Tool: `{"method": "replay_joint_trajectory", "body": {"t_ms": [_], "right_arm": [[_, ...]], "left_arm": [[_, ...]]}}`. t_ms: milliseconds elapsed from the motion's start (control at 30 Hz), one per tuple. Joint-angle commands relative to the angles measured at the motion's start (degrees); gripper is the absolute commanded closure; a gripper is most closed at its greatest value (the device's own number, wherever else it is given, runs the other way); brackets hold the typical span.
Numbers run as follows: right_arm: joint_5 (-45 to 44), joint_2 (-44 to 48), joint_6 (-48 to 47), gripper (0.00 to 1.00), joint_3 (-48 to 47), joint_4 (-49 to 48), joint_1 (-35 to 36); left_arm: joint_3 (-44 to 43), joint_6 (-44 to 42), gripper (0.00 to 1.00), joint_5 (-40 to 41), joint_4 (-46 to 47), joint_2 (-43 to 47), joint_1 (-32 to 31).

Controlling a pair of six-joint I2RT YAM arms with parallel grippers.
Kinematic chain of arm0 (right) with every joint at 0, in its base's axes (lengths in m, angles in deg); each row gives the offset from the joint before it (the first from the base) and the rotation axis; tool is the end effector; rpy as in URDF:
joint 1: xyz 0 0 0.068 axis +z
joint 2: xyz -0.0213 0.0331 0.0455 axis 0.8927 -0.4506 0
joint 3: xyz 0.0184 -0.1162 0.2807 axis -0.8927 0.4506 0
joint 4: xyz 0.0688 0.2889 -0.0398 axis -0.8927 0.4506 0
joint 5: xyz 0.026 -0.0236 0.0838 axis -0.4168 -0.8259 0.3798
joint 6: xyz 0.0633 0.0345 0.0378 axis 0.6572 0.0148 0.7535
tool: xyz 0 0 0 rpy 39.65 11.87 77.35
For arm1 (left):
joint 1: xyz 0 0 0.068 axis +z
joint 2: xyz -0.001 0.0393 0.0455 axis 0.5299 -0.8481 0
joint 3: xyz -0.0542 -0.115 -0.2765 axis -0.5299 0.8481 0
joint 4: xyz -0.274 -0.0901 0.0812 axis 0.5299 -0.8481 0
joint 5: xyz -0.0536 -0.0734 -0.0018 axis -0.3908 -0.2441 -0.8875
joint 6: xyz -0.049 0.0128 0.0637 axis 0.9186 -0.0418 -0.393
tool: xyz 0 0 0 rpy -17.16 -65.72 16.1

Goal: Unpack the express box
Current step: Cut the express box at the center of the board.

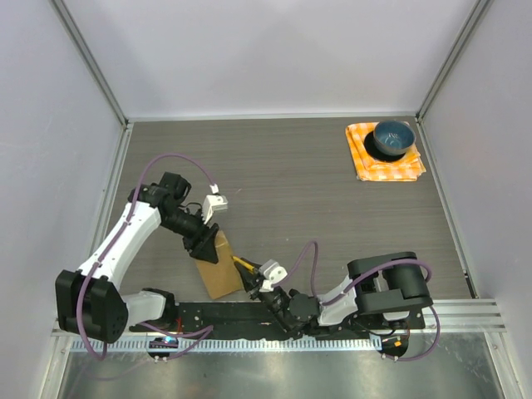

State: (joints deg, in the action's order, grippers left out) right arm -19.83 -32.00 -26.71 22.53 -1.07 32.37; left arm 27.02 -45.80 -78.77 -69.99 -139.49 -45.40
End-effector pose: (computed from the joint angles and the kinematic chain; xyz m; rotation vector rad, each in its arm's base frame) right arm 0.0252 0.3377 0.1717 -0.4668 1.3808 0.5956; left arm 0.2076 -0.1028 0.2583 1.2100 2.3615 -1.1040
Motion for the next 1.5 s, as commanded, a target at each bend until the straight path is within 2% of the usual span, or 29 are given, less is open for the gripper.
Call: {"method": "replay_joint_trajectory", "body": {"t_ms": [0, 433, 633, 900, 1100, 1233, 1400, 1433, 1467], "right_arm": [[-5.71, -5.94, -2.56, 0.99, 3.05, 25.88, 3.46], [-5.8, -1.03, 6.03, 0.99, 4.1, 34.4, 5.57], [-6.15, 2.75, 7.98, 0.99, 5.42, 33.8, 5.92], [-5.44, 6.89, 6.14, 0.99, 5.15, 33.09, 5.04], [-4.22, 13.82, 7.97, 0.99, 5.33, 35.72, 4.69], [-3.6, 14.45, 8.51, 0.99, 4.8, 36.96, 3.9], [-4.3, 14.89, 9.56, 0.99, 3.66, 39.77, 3.81], [-4.22, 15.06, 10.95, 0.99, 3.83, 39.86, 3.81], [-4.21, 16.46, 11.4, 0.99, 4.36, 40.04, 3.81]], "left_arm": [[-3.08, -1.51, 0.83, -3.86, 1.7, 3.74, 0.49], [-0.18, 4.73, 0.86, -1.84, 9.09, 4.89, 0.49], [0.0, 3.5, 0.85, -1.49, 8.48, 5.5, 0.49], [-2.99, -2.73, 0.85, 0.79, 2.24, 6.11, 0.23], [-2.29, -3.09, 0.85, 2.73, 6.09, 9.54, 0.14], [-3.34, -3.0, 0.84, 2.38, 6.02, 9.11, -0.13], [-3.78, -5.9, 0.79, 3.42, 4.69, 9.02, -0.21], [-3.34, -5.82, 0.77, 4.04, 5.13, 9.02, -0.21], [-2.38, -5.82, 0.68, 5.0, 6.62, 9.11, -0.21]]}}
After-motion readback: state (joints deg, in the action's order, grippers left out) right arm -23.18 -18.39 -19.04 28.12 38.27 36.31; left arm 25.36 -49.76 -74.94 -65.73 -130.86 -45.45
